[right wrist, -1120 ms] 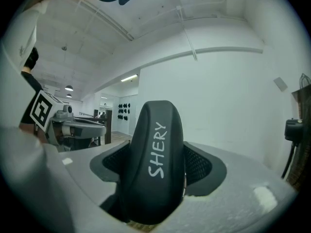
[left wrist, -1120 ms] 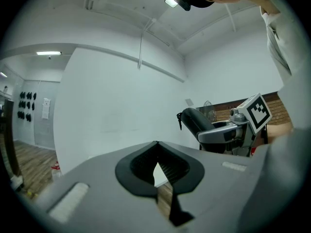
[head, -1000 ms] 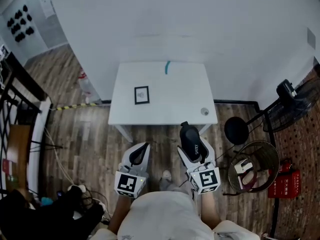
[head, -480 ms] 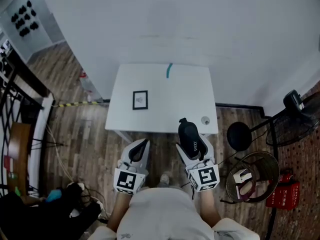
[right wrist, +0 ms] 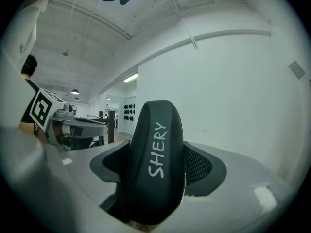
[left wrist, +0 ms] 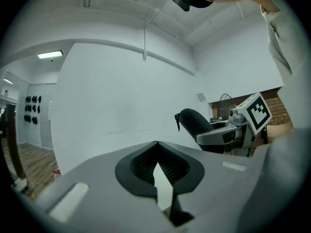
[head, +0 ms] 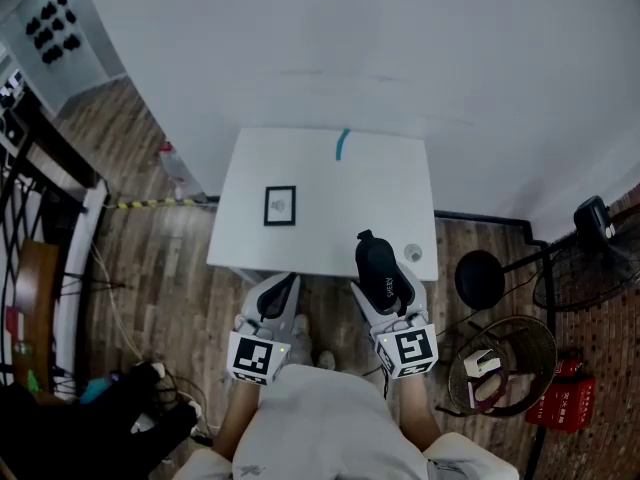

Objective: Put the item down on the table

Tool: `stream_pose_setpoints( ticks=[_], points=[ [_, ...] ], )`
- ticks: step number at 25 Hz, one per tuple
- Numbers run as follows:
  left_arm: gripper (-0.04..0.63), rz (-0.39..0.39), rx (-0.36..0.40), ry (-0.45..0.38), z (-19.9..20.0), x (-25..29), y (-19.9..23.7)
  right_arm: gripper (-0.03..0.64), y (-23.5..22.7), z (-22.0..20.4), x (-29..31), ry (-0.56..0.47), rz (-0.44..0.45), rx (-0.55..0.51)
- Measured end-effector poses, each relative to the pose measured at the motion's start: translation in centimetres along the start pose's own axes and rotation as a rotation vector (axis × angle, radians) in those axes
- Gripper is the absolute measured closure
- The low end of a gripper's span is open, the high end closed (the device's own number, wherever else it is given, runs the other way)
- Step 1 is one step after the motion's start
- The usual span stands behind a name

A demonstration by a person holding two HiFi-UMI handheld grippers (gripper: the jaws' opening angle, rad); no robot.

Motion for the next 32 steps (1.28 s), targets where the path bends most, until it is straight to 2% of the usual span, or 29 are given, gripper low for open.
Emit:
stream_pose_setpoints(
  ticks=[14,32],
  points=[
    [0.577,-0.059,-0.013,0.028,-2.2,9.1,4.1,0.284,-4.8,-0.4,7.2,0.037,-0.042,0.010],
    [0.577,-0.171,-0.058,0.042,-2.5,20.6,12.1,0.284,-9.7,0.4,17.9,0.112,-0.145,0.035]
  ],
)
Point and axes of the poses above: the fingertips, and each gripper's own axes: x forward along the fingers, y to its left, z out of its top, the point moved 7 cm from there along -x, backward along the fingers, and after that the axes turned 13 degrees about z, right-handed, at the moved point
